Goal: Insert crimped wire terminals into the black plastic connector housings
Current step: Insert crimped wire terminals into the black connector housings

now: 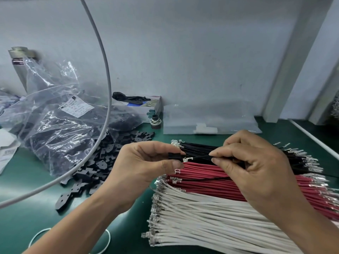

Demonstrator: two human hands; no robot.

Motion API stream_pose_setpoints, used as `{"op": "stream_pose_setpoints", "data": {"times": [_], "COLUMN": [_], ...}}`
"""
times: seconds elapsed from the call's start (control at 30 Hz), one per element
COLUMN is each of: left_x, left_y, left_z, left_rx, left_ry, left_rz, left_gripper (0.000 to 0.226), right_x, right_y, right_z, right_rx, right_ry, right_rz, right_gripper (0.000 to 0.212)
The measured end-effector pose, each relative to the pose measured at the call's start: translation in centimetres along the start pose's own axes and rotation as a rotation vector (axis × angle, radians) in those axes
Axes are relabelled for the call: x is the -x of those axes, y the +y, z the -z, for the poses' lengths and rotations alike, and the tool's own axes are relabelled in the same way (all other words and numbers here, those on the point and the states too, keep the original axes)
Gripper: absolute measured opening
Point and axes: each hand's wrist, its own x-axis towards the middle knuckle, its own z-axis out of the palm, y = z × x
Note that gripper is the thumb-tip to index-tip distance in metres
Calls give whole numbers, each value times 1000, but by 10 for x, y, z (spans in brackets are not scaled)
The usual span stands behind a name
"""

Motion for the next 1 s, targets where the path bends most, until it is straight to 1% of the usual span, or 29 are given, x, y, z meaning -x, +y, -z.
{"op": "stream_pose_setpoints", "data": {"times": [0.13, 0.27, 0.37, 0.43, 0.57, 0.67, 0.8, 0.9, 1.0], "left_x": [0, 0, 2, 2, 2, 4, 4, 5, 6], "left_y": [0, -2, -1, 0, -1, -2, -2, -2, -1], "left_z": [-1, -3, -3, -3, -4, -7, -7, -11, -12], "left_rx": [-4, -1, -4, -15, -118, -191, -142, -141, -147], "left_ry": [3, 9, 9, 6, 33, 29, 32, 3, 25], "left_rz": [3, 10, 11, 5, -77, -112, -83, -82, -99], "left_gripper": [31, 33, 33, 32, 26, 23, 25, 26, 26], "right_x": [-2, -2, -3, -3, 3, 6, 4, 3, 3], "right_y": [0, -6, -5, -4, -8, -13, -13, -12, -15], "right_z": [3, 3, 4, 3, -9, -17, -15, -13, -17], "right_rx": [-39, 5, -38, -66, -73, -33, -106, -85, -68], "right_ry": [2, -70, -91, -104, -101, -109, -109, -125, -97], "right_rz": [-26, 16, -7, -35, -83, -61, -87, -96, -69], "right_gripper": [7, 14, 8, 10, 16, 12, 10, 5, 6]}}
